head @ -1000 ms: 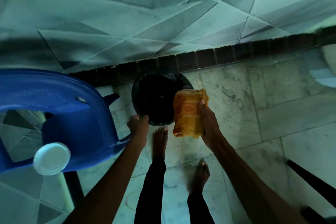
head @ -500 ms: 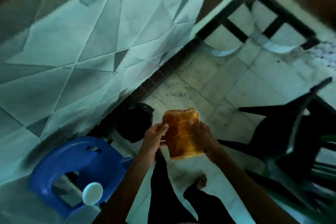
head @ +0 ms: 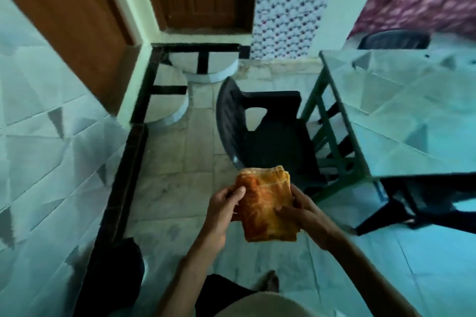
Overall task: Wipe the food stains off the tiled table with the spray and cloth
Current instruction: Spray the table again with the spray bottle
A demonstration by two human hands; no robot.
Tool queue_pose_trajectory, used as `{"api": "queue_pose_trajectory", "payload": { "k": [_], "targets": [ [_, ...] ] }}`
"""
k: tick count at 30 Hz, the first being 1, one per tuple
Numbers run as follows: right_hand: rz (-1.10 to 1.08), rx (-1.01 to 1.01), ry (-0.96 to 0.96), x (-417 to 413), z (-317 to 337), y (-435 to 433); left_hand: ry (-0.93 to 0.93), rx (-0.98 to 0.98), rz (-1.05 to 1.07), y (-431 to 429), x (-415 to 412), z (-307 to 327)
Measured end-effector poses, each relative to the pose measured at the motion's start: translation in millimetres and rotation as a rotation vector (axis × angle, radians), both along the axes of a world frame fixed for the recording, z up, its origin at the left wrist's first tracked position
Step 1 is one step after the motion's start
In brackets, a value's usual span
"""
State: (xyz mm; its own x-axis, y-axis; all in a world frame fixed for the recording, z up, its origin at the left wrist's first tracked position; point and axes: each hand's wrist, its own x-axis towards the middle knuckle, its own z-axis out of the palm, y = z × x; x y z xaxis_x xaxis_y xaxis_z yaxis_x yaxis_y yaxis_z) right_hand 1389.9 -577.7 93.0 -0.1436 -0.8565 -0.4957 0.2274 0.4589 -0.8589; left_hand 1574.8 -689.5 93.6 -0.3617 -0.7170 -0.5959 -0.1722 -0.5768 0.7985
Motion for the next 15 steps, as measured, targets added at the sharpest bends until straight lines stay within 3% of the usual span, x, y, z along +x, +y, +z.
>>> {"api": "queue_pose_trajectory", "payload": {
  "k": [5, 15],
  "targets": [
    [-0.218, -0.033, -0.008, -115, 13, 97, 0.031, -0.018, -0.235, 53, -143, 8],
    [-0.579, -0.079, 0.036, -286, 10, 199, 0.071, -0.111, -0.556, 112, -370, 14]
  ]
}}
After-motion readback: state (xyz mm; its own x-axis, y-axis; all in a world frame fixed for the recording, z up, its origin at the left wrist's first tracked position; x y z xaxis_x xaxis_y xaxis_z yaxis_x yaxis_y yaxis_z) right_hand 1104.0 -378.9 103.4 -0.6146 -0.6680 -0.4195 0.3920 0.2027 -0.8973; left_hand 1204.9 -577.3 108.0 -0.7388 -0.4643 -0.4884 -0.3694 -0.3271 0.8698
